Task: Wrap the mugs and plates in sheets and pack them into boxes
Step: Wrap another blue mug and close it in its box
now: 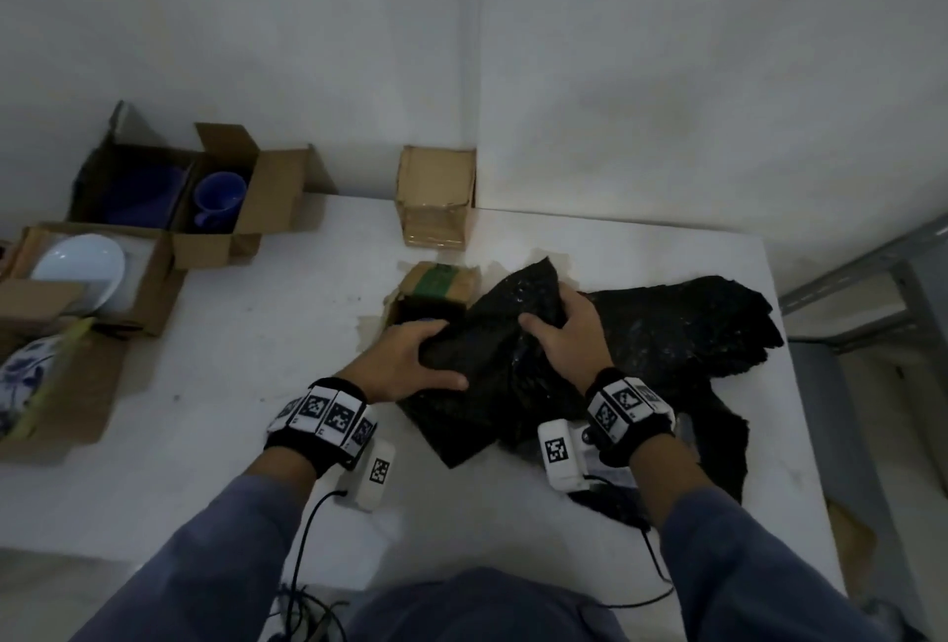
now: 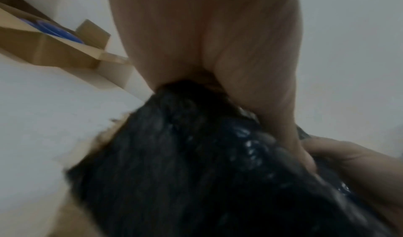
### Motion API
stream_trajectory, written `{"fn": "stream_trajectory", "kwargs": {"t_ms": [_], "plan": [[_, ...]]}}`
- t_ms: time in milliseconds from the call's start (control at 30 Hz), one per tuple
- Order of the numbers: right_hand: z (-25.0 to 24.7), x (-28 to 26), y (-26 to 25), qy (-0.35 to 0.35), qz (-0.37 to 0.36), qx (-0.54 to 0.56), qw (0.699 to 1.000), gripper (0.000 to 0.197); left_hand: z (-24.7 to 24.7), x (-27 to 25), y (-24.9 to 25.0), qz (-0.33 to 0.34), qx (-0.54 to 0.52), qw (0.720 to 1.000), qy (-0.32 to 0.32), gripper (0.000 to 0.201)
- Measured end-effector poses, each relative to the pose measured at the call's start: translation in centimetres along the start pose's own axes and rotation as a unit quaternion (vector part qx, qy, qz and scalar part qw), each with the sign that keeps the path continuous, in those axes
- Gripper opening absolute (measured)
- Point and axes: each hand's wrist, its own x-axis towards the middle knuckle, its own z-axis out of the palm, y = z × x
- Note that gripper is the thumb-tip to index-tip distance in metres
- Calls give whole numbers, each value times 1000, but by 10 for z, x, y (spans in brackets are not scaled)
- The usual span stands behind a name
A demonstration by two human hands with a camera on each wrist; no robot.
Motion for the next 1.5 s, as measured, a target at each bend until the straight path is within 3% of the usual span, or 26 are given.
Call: {"fn": "stream_trajectory", "kwargs": {"t_ms": [167, 333, 433, 500, 600, 667, 700, 767, 833, 900, 1000, 1100, 1233, 1500], "plan": [[17, 7, -1, 38, 33, -28, 998, 28, -56, -20, -37, -124, 82, 988, -28, 21], [34, 17, -13, 25, 14, -129, 991, 36, -83, -24, -54, -201, 109, 969, -96, 27], [53, 38, -34, -17, -40, -230, 972, 47, -79, -22, -62, -227, 180, 944, -157, 48], [69, 54, -48, -38, -87, -315, 944, 51, -75, -23, -65, -216, 228, 941, -128, 42], [91, 75, -67, -60, -142, -389, 908, 52, -69, -26, -60, -186, 235, 953, 41, 47], [105, 85, -74, -72, -170, -408, 894, 55, -62, -25, -56, -54, 239, 959, 141, 49], [110, 88, -76, -75, -178, -422, 886, 58, -60, -22, -53, 23, 257, 954, 156, 46], [116, 90, -79, -63, -202, -468, 858, 69, -55, -15, -49, 118, 303, 938, 119, 44], [114, 82, -86, -7, -221, -501, 837, 75, -54, -7, -49, 135, 333, 931, 65, 51], [108, 66, -89, 37, -239, -494, 835, 64, -57, -3, -51, 132, 355, 925, 43, 61], [100, 28, -80, -47, -207, -473, 855, 40, -62, 4, -51, 134, 412, 901, 15, 74], [106, -5, -57, -158, -107, -534, 824, 53, -59, 12, -50, 117, 468, 876, -16, 87], [119, -16, -43, -157, -97, -552, 813, 61, -52, 19, -47, 92, 520, 849, -22, 95], [130, 0, -41, -185, -76, -583, 787, 61, -43, 28, -38, 39, 569, 820, -49, 73]]}}
